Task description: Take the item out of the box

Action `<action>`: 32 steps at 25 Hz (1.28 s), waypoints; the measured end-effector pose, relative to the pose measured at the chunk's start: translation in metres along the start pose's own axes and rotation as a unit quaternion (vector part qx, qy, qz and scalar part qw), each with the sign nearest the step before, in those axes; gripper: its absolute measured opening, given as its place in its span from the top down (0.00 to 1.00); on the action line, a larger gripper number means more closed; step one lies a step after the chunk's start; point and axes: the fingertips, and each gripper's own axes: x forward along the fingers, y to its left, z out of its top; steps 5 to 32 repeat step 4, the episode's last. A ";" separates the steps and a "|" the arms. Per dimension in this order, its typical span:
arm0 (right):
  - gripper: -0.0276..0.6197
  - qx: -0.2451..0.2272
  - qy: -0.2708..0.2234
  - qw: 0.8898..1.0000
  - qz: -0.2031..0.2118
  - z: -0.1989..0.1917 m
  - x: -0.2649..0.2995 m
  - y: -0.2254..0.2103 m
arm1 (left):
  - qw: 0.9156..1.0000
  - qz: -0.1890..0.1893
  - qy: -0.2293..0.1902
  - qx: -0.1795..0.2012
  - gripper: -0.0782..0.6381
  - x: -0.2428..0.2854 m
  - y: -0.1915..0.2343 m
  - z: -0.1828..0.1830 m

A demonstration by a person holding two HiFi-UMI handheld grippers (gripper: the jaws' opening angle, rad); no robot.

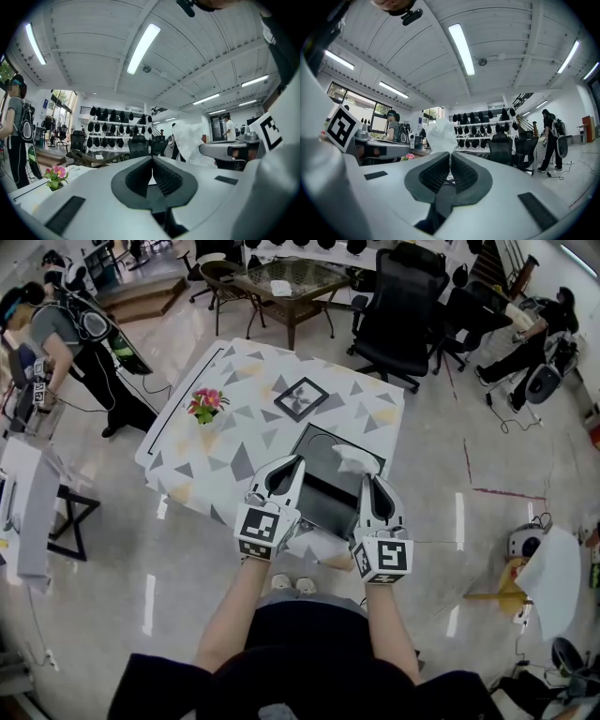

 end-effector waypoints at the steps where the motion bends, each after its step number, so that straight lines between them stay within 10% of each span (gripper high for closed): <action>1: 0.94 0.000 0.001 1.000 0.000 0.000 0.000 0.000 | 1.000 0.000 0.000 0.000 0.86 0.000 0.000 0.000; 32: 0.94 0.000 0.003 1.000 0.001 -0.001 0.000 0.000 | 1.000 -0.001 0.002 -0.001 0.86 0.000 -0.002 -0.002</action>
